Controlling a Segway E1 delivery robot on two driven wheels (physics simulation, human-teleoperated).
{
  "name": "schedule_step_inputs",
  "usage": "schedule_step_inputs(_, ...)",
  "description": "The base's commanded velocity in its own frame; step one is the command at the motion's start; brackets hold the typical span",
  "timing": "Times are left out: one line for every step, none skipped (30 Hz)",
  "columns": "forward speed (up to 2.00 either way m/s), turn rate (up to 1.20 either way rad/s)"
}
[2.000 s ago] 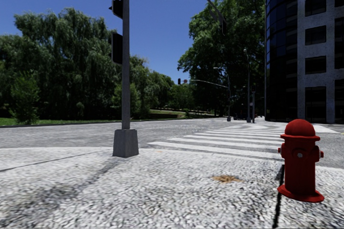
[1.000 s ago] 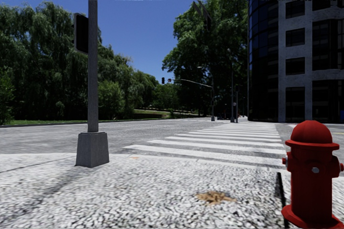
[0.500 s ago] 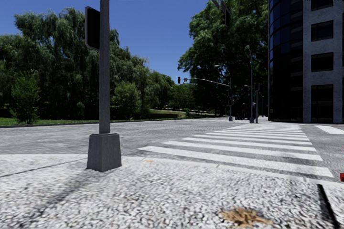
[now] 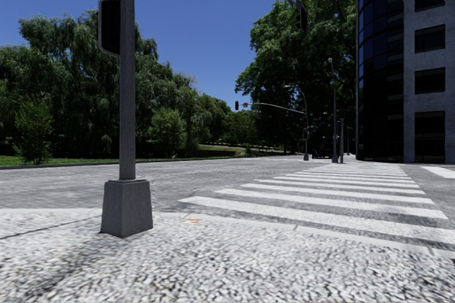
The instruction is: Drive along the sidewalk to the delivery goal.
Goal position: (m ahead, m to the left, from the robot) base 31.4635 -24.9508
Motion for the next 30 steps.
schedule_step_inputs(0.61, 0.0)
schedule_step_inputs(0.61, 0.0)
schedule_step_inputs(0.61, 0.0)
schedule_step_inputs(0.61, 0.0)
schedule_step_inputs(0.61, 0.0)
schedule_step_inputs(0.61, 0.0)
schedule_step_inputs(0.61, 0.0)
schedule_step_inputs(0.61, 0.0)
schedule_step_inputs(0.61, 0.0)
schedule_step_inputs(0.61, 0.0)
schedule_step_inputs(0.61, 0.0)
schedule_step_inputs(0.63, 0.0)
schedule_step_inputs(0.68, 0.0)
schedule_step_inputs(0.73, 0.0)
schedule_step_inputs(0.78, 0.0)
schedule_step_inputs(0.79, 0.0)
schedule_step_inputs(0.8, 0.0)
schedule_step_inputs(0.8, 0.0)
schedule_step_inputs(0.8, 0.0)
schedule_step_inputs(0.8, 0.0)
schedule_step_inputs(0.8, 0.0)
schedule_step_inputs(0.8, 0.0)
schedule_step_inputs(0.8, 0.0)
schedule_step_inputs(0.8, 0.0)
schedule_step_inputs(0.8, -0.01)
schedule_step_inputs(0.81, -0.03)
schedule_step_inputs(0.81, -0.05)
schedule_step_inputs(0.81, -0.06)
schedule_step_inputs(0.81, -0.06)
schedule_step_inputs(0.81, -0.06)
